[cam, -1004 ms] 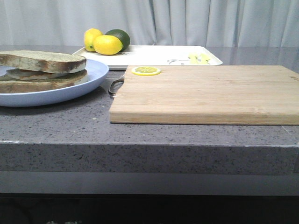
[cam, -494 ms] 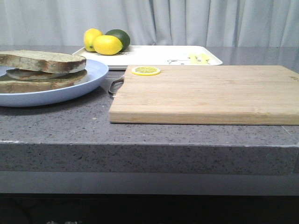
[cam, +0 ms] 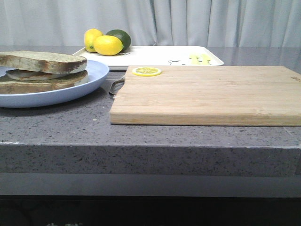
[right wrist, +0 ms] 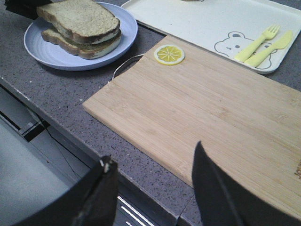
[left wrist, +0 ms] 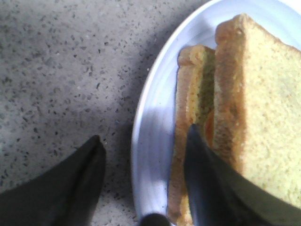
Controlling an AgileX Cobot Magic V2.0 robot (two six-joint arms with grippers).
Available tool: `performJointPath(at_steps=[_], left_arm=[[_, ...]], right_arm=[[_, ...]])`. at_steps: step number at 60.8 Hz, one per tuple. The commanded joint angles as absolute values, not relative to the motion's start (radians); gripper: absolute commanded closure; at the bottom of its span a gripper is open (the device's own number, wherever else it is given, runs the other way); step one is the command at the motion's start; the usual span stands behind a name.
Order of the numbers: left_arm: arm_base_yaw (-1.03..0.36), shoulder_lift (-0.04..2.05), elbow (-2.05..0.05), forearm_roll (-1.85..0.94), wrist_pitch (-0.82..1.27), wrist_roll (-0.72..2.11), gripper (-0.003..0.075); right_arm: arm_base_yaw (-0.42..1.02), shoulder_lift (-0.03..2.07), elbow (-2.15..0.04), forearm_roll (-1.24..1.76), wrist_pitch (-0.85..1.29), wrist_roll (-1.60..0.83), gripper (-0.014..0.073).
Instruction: Place bread and move sandwich to tray
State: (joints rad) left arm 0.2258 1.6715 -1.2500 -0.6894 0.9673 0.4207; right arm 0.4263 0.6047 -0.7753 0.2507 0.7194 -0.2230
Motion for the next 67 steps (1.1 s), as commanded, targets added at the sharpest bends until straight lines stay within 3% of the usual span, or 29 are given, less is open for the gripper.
performJointPath(at_steps=[1, 21, 43, 67], left_arm=[[0.22, 1.644, -1.28, -0.726, 0.948, 0.426, 0.0421], [0.22, 1.694, -1.28, -0.726, 0.972, 0.426, 0.0459], [0.22, 1.694, -1.28, -0.745, 0.97, 0.426, 0.0739], [0.175, 1.672, -1.348, -0.927, 0.998, 0.452, 0.0738]], right_arm=[[0.422, 0.603, -0.801, 0.264, 0.642, -0.229, 0.0202], [0.422, 0.603, -0.801, 0.264, 0.642, -0.229, 0.0202], [0.422, 0.603, -0.801, 0.264, 0.642, -0.229, 0.0202], [0.422, 0.603, -0.801, 0.264, 0.642, -0.229, 0.0202]])
